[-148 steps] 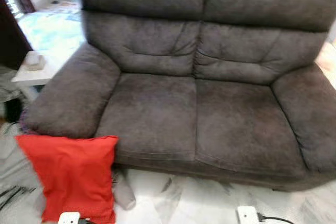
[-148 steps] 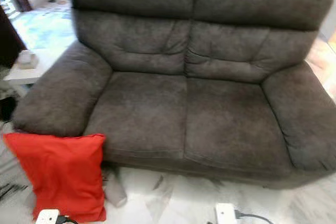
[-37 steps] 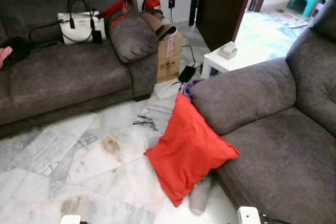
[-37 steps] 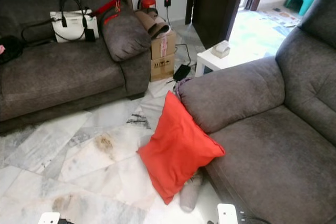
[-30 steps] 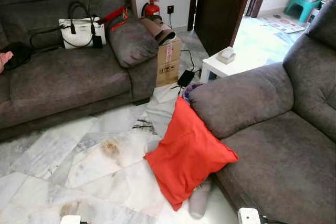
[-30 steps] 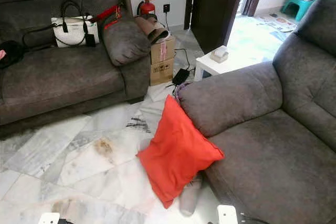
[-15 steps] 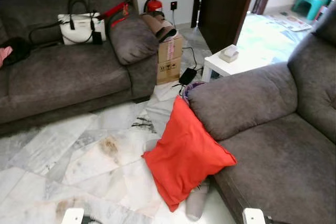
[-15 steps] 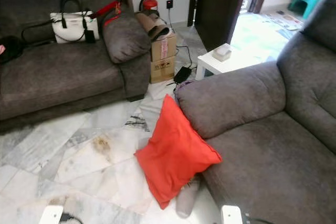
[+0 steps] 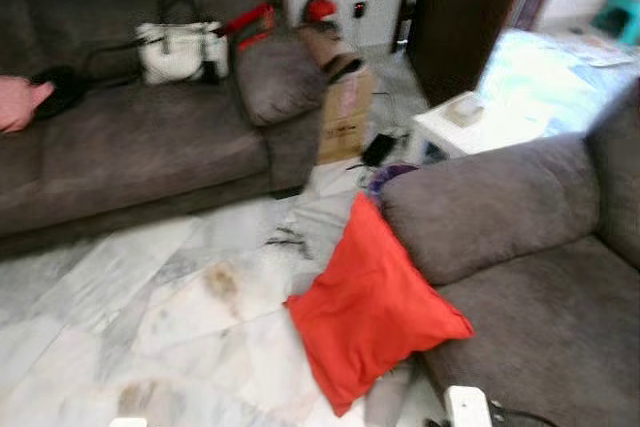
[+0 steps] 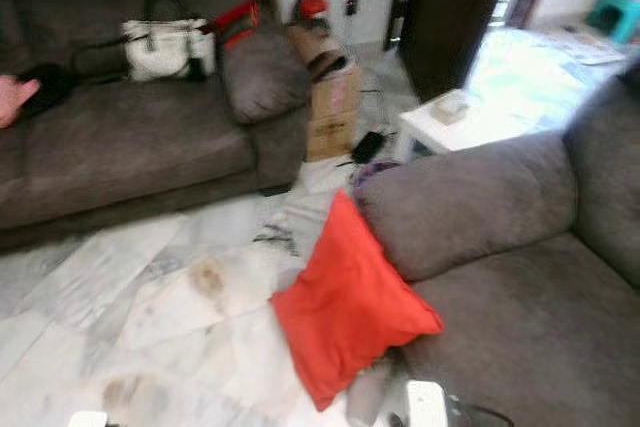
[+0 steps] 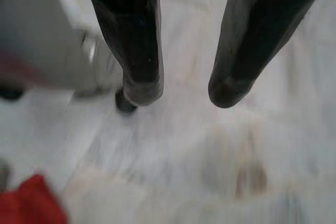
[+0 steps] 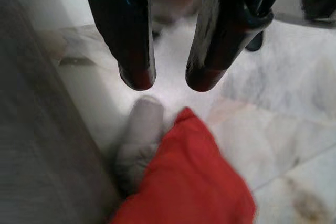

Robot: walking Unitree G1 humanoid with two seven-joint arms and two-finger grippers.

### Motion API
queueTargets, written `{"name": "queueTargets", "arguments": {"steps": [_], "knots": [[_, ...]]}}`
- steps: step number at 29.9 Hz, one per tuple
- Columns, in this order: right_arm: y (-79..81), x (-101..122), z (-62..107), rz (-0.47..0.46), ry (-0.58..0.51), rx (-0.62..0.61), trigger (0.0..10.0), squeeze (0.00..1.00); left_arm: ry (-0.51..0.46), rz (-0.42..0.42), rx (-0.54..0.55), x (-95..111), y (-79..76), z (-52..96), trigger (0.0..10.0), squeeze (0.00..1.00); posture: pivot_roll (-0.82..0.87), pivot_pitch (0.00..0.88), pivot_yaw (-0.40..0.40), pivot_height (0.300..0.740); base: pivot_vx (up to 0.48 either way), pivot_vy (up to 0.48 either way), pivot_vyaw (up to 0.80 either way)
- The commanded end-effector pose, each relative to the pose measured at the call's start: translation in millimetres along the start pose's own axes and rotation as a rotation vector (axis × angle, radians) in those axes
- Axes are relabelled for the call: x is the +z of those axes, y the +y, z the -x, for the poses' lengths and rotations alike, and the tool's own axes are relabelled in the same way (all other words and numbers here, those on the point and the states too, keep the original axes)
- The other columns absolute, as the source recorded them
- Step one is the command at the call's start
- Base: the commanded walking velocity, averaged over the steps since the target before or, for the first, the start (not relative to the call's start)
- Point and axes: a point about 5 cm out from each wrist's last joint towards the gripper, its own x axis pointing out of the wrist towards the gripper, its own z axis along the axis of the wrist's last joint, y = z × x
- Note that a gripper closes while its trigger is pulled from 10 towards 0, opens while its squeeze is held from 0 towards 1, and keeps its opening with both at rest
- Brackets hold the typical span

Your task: Move the pillow to the sofa from floor

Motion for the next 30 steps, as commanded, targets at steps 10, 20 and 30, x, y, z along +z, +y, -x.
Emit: {"name": "queueTargets", "arguments": {"steps": [10,20,30], "knots": [[-11.2,-11.2,4.1,-0.017,0.041,-0.032,10.0,0.00,0.016,-0.002,-0.017,-6.3,-6.4,0.1,10.0,0.00,0.08,0.146,0.014,0.740,0.192,0.000,-0.08],[-10.7,-10.3,4.2,-0.005,0.030,-0.022,10.0,0.00,0.004,0.041,0.027,-7.9,-4.8,0.7,10.0,0.00,0.08,0.141,0.016,0.740,0.064,0.000,-0.27],[-5.8,-6.3,2.7,0.020,0.017,0.014,10.0,0.00,-0.035,0.038,0.047,-1.9,-3.0,0.3,10.0,0.00,0.08,0.103,0.021,0.740,0.000,0.000,0.32]]}}
